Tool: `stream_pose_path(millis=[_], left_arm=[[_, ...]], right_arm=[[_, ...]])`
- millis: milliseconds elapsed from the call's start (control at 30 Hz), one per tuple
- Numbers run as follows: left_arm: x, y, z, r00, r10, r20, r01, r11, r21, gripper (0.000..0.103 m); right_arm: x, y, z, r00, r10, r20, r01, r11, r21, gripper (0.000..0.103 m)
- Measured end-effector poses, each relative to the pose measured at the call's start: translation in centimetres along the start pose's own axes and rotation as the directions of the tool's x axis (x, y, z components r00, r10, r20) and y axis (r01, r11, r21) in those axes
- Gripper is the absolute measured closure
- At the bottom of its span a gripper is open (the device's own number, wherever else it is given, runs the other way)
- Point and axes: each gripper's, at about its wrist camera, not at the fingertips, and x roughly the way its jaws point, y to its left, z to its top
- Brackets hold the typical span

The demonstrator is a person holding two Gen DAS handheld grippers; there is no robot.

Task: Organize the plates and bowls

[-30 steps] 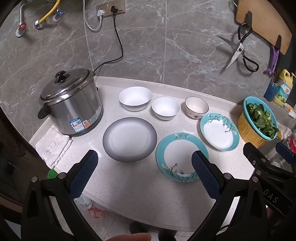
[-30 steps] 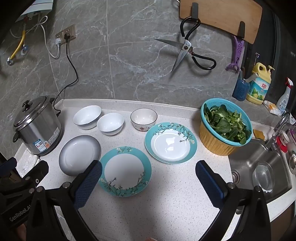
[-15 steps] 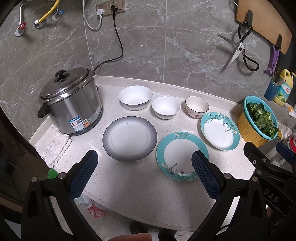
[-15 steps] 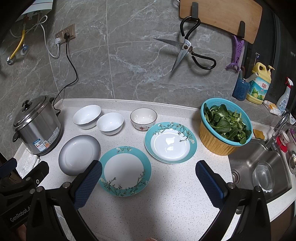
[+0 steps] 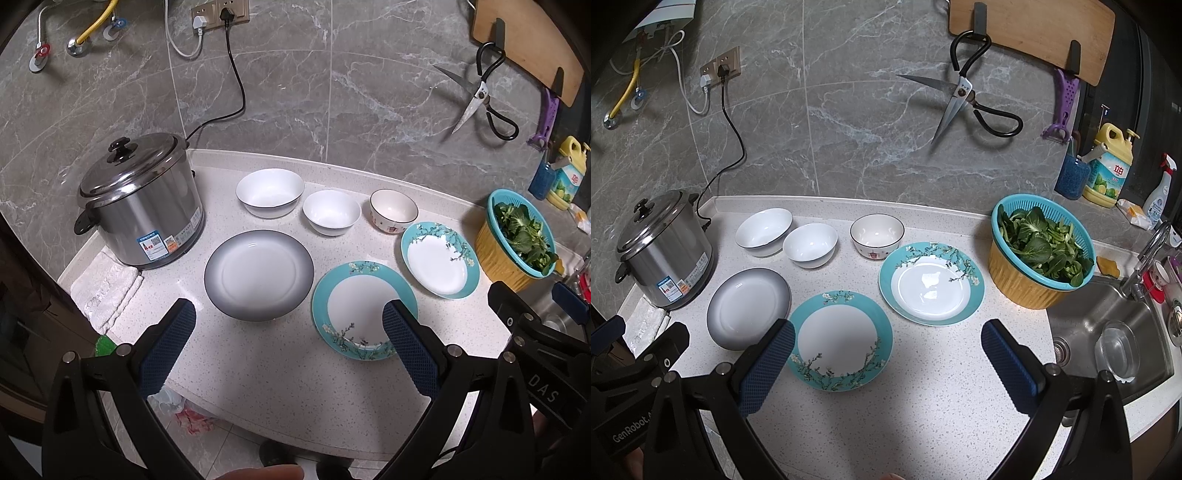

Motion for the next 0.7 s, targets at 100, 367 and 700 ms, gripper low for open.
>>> stream_pose_path(millis=[100,367,700], left_arm=[[0.0,0.0,0.0,1.000,0.000,-0.002,0.000,1.000,0.001,0.000],[0.0,0.0,0.0,1.000,0.000,-0.003,0.000,1.000,0.001,0.000],[0.9,0.3,-0.9,1.000,-0.003,-0.007,0.003,1.000,0.002,0.000]], right_arm=[[0.0,0.0,0.0,1.000,0.000,-0.001,0.000,1.000,0.000,0.000],[0.1,0.0,0.1,1.000,0.001,-0.002,-0.001,1.000,0.000,0.000],[0.3,-0.1,0.2,1.000,0.000,-0.003,0.000,1.000,0.000,0.000]])
